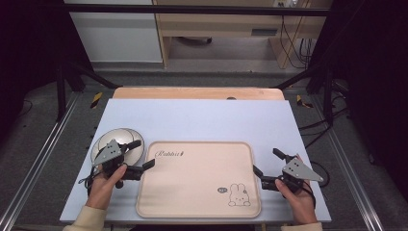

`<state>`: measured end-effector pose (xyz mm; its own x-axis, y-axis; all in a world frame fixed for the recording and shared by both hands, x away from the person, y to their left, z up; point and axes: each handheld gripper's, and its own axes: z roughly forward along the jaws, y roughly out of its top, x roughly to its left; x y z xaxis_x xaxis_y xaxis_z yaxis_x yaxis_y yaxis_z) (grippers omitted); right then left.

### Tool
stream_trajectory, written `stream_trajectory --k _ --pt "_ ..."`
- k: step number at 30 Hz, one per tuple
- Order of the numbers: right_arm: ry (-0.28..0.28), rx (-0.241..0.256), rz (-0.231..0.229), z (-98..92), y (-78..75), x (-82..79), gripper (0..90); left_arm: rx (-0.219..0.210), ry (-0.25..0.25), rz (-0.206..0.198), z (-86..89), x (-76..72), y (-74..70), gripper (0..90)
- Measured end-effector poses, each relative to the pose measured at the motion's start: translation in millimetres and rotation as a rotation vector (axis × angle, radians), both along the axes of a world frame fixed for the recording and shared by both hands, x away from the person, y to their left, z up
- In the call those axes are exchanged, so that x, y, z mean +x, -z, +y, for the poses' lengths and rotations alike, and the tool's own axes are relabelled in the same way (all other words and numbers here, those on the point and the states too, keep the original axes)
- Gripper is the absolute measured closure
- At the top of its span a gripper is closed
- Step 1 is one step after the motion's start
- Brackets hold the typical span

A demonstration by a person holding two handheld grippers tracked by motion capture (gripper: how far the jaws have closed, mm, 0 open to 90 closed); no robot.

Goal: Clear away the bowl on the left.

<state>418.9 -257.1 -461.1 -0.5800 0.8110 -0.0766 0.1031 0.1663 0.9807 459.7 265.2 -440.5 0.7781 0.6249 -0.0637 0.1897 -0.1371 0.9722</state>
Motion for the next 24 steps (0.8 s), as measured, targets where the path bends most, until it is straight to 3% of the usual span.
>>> stream_trajectory --k 5,13,19,22,24 --pt "0.014 -0.002 0.021 0.1 2.9 1.8 5.6 -0.006 -0.003 0.011 0.5 0.7 -0.9 5.2" --pt "0.017 -0.006 0.021 2.4 0.2 -1.0 5.7 0.029 -0.004 0.014 -3.0 -0.3 -0.4 5.1" --pt "0.013 -0.003 0.024 3.0 -0.3 -0.4 5.6 0.027 -0.009 0.025 -6.1 0.0 -1.2 5.2" --pt "0.015 0.002 0.025 2.7 0.4 -0.2 5.5 0.000 -0.083 0.060 -9.1 5.0 -4.0 5.9" --pt "0.015 -0.001 0.026 3.0 0.7 0.4 5.5 0.047 -0.112 0.070 -11.0 10.3 -8.8 6.3"
